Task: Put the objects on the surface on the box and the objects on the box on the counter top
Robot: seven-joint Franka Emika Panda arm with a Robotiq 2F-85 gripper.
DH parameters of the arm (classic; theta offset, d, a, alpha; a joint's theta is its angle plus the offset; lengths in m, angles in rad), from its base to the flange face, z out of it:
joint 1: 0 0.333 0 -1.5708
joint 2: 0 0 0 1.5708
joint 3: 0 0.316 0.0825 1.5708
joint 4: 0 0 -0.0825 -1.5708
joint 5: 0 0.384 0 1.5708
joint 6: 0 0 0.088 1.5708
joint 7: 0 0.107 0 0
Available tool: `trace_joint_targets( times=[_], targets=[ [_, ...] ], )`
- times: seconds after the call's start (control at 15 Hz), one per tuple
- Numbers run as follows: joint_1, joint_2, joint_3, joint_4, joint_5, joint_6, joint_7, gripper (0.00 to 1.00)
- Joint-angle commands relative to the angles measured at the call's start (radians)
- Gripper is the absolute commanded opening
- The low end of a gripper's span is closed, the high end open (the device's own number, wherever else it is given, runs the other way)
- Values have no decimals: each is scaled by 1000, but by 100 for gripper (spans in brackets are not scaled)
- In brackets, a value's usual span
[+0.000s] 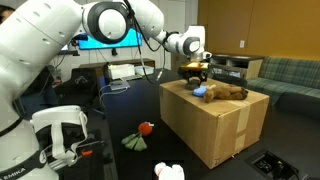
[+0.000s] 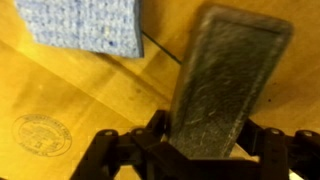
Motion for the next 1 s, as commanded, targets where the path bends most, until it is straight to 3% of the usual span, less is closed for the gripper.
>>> trace_joint_targets(
  times=[0.0,0.4,0.93],
  targets=[
    [-5,-38,-24,-27,15,-68,-36,36],
    [-11,-128,-18,-39,42,-307,-62,34],
    [8,-300,-32,-187,58,-410,28,34]
  ],
)
